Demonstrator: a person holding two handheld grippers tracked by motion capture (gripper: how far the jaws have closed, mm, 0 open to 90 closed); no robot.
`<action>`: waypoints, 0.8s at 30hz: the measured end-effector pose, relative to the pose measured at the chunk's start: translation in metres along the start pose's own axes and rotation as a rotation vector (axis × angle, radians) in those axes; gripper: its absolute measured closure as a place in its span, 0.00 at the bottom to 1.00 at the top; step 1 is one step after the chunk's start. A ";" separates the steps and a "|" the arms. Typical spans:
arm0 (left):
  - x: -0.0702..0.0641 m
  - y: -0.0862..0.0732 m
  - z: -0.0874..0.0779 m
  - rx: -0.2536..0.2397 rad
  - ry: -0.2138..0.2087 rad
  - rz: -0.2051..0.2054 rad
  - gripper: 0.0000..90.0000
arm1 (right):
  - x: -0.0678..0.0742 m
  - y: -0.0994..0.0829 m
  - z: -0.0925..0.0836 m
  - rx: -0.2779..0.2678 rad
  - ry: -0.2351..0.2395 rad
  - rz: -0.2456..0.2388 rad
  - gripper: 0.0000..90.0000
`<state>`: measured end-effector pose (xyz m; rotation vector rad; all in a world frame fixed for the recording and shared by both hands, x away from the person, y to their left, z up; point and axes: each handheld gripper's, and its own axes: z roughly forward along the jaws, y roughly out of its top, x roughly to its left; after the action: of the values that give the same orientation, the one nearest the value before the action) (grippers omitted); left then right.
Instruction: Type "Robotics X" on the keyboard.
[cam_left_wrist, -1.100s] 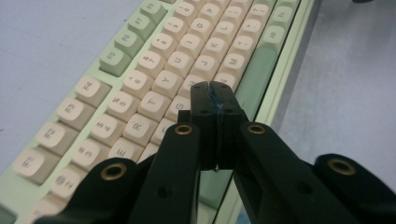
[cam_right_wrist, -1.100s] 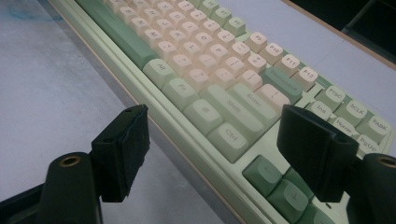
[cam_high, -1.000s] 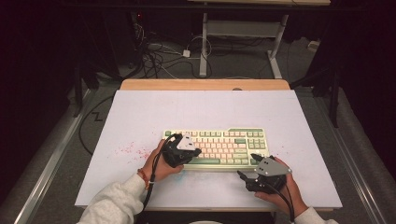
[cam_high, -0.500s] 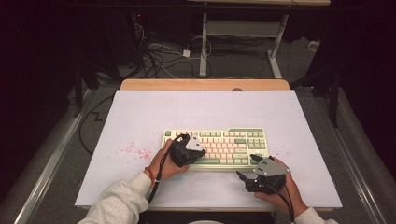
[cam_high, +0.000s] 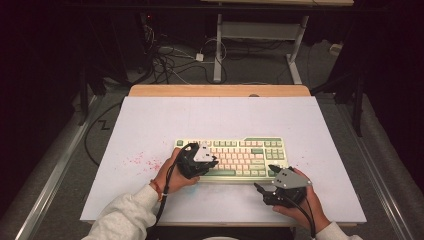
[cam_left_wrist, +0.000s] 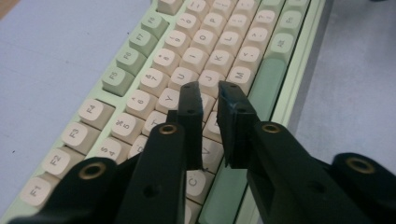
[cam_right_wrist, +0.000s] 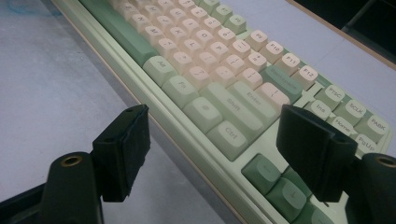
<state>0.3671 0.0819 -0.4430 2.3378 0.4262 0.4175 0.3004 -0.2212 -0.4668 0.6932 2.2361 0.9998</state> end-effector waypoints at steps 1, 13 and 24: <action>0.000 -0.001 -0.003 -0.007 0.011 0.005 0.81 | 0.000 0.000 0.000 -0.001 0.000 0.000 0.30; -0.003 -0.023 -0.028 -0.052 0.138 0.034 0.38 | -0.001 0.000 -0.001 0.002 -0.009 0.004 0.30; -0.008 -0.052 -0.048 -0.067 0.211 0.036 0.24 | -0.002 0.002 0.000 -0.002 -0.011 0.016 0.32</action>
<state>0.3304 0.1430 -0.4477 2.2475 0.4626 0.6891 0.3023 -0.2219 -0.4649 0.7151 2.2228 1.0041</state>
